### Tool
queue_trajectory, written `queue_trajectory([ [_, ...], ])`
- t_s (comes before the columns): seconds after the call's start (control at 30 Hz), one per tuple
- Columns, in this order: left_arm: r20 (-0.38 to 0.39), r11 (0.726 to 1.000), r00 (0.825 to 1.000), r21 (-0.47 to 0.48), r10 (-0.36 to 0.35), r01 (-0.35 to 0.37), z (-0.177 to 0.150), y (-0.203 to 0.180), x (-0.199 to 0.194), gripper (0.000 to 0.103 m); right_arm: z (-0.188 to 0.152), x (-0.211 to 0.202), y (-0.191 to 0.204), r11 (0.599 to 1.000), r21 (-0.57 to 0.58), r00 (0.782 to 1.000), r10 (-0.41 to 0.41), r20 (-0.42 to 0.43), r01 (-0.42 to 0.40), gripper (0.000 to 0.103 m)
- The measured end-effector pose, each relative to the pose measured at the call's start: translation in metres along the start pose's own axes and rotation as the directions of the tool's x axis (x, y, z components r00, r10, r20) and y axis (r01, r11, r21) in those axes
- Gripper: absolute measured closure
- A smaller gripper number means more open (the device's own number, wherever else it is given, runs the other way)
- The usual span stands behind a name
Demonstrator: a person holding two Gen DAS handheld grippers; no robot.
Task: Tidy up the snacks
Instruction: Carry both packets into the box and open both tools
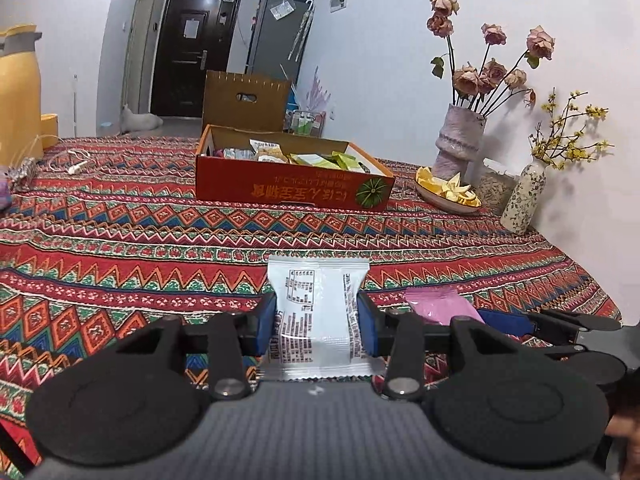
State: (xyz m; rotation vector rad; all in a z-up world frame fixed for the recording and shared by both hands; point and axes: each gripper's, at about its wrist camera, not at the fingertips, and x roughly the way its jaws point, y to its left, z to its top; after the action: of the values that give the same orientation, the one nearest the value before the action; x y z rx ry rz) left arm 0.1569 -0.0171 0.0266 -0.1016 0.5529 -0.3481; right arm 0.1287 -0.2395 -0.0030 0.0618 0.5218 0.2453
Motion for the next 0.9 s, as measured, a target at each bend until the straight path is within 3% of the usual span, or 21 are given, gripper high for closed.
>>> queue_trajectory([
  [0.3,0.009,0.999,0.999,0.007,0.042,-0.042,0.001,-0.004,-0.009,0.06,0.002,0.004,0.002,0.999,-0.002,0.999,0.049,0.016,-0.049,0.043],
  [0.5,0.04,0.997,0.997,0.017,0.072,-0.073,0.02,0.005,-0.001,0.06,0.005,0.011,-0.003,0.999,-0.002,0.999,0.049,0.013,-0.049,0.043],
  [0.7,0.068,0.999,0.997,0.024,0.035,-0.037,0.072,0.027,0.014,0.06,0.032,0.017,-0.014,0.998,-0.034,0.998,0.054,0.043,-0.053,0.043],
  [0.9,0.105,0.999,0.994,0.054,-0.01,0.004,0.149,0.04,0.05,0.06,0.104,0.029,-0.033,0.987,-0.128,0.987,0.108,0.121,-0.093,0.043],
])
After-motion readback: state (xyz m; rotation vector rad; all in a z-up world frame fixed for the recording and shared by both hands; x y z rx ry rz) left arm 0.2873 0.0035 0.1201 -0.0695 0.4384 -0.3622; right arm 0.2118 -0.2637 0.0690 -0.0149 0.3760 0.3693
